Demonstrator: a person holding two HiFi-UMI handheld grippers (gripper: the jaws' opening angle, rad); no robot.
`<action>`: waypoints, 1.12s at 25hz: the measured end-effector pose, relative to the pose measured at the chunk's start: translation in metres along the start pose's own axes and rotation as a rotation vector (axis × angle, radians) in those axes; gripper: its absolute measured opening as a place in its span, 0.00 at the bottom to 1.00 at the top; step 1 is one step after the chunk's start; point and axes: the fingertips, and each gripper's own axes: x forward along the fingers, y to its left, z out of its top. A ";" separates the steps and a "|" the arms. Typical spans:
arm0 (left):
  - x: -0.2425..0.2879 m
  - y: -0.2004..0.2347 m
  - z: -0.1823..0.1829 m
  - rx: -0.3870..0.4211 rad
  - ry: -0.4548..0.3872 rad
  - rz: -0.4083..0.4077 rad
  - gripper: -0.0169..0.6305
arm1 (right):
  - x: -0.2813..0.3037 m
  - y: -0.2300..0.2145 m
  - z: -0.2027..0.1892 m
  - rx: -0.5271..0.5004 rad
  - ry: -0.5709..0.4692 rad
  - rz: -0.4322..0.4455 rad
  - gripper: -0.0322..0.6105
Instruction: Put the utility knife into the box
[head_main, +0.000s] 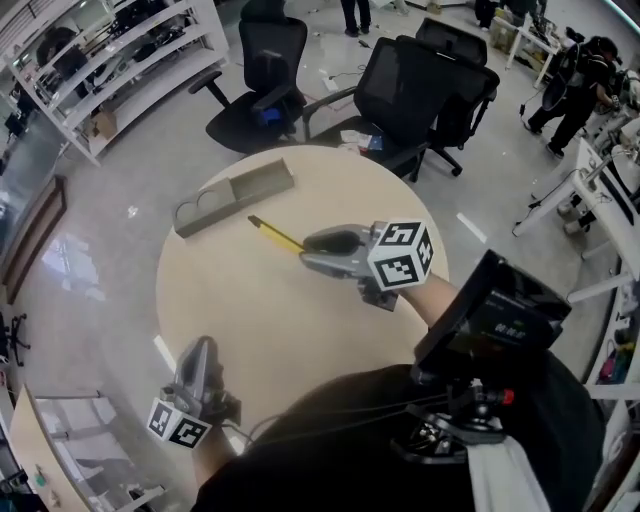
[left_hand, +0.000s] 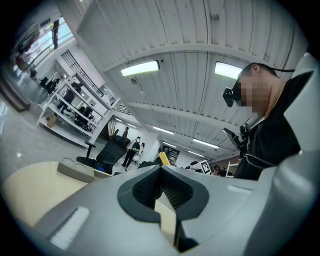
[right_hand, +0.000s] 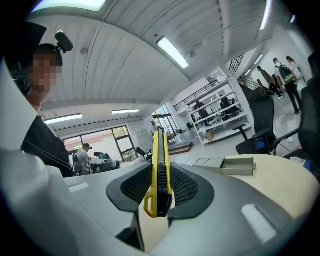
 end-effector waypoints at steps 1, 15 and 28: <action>0.003 0.001 0.000 -0.005 0.001 0.011 0.02 | 0.001 -0.003 0.002 -0.002 0.001 0.010 0.25; 0.064 0.006 0.001 0.014 0.040 -0.003 0.02 | -0.036 -0.054 0.005 0.044 -0.039 -0.032 0.25; 0.098 0.103 0.027 0.069 0.031 0.066 0.02 | 0.025 -0.131 0.042 -0.065 -0.009 -0.059 0.25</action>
